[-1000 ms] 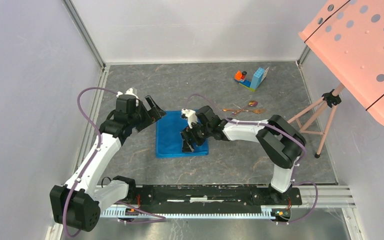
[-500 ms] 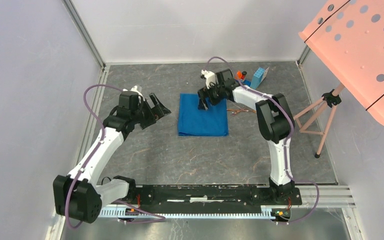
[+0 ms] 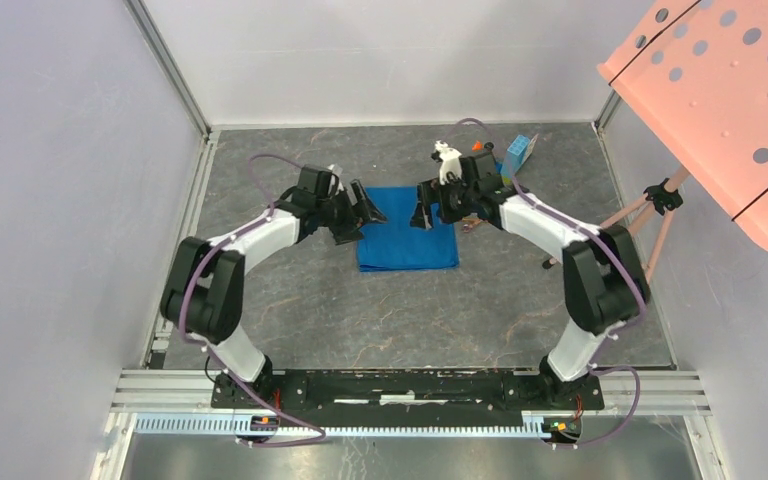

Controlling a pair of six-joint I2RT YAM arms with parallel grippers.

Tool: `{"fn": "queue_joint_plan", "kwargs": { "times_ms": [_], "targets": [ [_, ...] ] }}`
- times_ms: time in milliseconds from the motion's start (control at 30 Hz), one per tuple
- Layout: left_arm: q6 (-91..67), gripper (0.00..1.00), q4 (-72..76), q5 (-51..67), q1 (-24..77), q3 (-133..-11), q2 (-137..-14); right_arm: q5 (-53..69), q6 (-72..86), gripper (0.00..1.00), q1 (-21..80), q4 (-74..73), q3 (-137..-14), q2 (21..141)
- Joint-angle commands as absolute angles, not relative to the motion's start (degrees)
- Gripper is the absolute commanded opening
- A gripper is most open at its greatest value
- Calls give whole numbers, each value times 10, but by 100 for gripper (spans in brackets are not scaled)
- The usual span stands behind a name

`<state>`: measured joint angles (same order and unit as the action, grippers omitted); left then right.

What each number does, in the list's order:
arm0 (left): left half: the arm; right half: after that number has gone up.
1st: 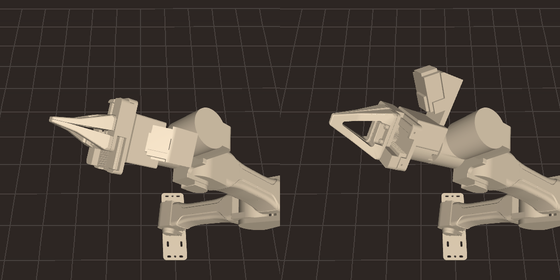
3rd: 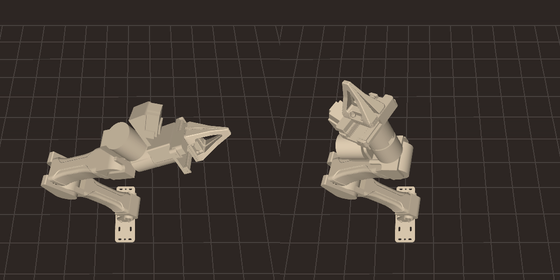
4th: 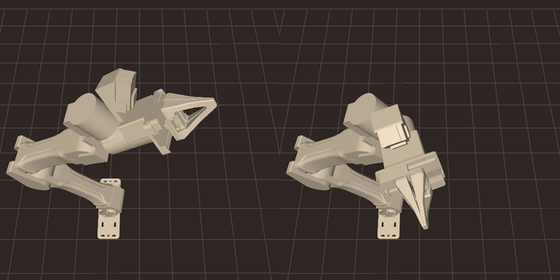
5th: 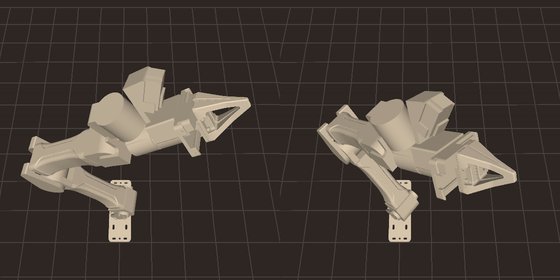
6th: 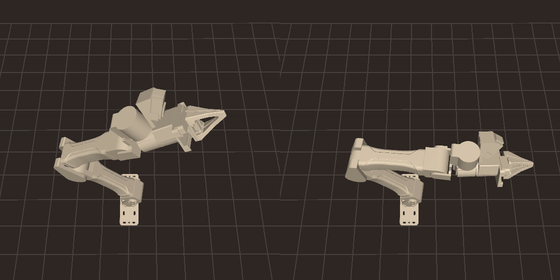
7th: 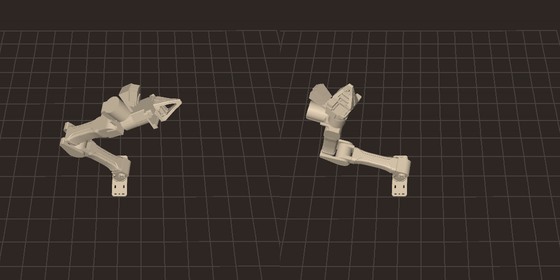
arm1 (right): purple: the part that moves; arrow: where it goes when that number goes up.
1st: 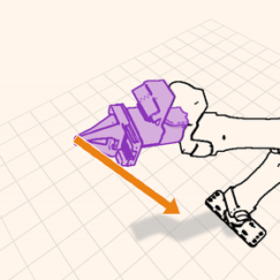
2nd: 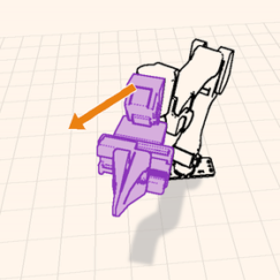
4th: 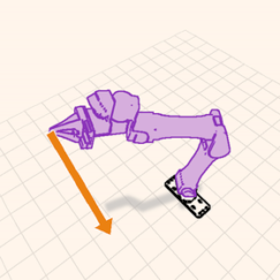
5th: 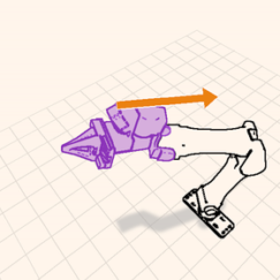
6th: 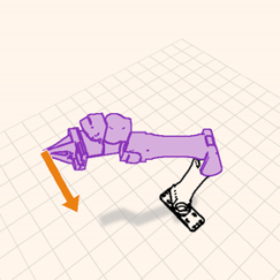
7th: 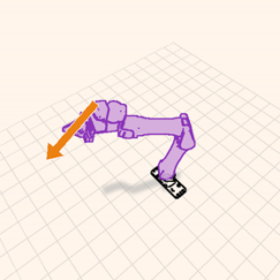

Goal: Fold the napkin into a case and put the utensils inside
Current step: Rotate the square-folded napkin at the center of the board.

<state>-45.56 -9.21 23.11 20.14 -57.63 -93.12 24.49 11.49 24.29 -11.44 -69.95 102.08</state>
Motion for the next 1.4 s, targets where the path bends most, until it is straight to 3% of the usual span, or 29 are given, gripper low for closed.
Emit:
{"fn": "queue_joint_plan", "kwargs": {
  "times_ms": [0, 267, 467, 567, 667, 733, 867, 1067, 1367],
  "targets": [
    [-444, 88, -72, 244, 219, -645, -994, 196, 121, 93, 230, -80, -645, 940],
    [-423, 91, -88, 195, 264, -600, -1022, 182, 116, 94, 224, -86, -576, 876],
    [-426, 93, -74, 160, 282, -503, -979, 154, 148, 94, 223, -125, -547, 844],
    [-429, 93, -74, 144, 291, -458, -951, 197, 186, 93, 208, -122, -510, 818],
    [-444, 93, -64, 138, 305, -409, -909, 275, 216, 85, 184, -101, -467, 812],
    [-457, 94, -62, 127, 328, -382, -874, 313, 226, 73, 166, -77, -435, 812],
    [-515, 94, -30, 119, 371, -328, -812, 366, 214, 57, 160, -60, -405, 831],
    [-588, 95, 26, 97, 437, -293, -780, 376, 185, 41, 160, -60, -398, 866],
    [-584, 97, -20, 89, 441, -317, -725, 343, 168, 39, 159, -56, -427, 892]
  ]
}}
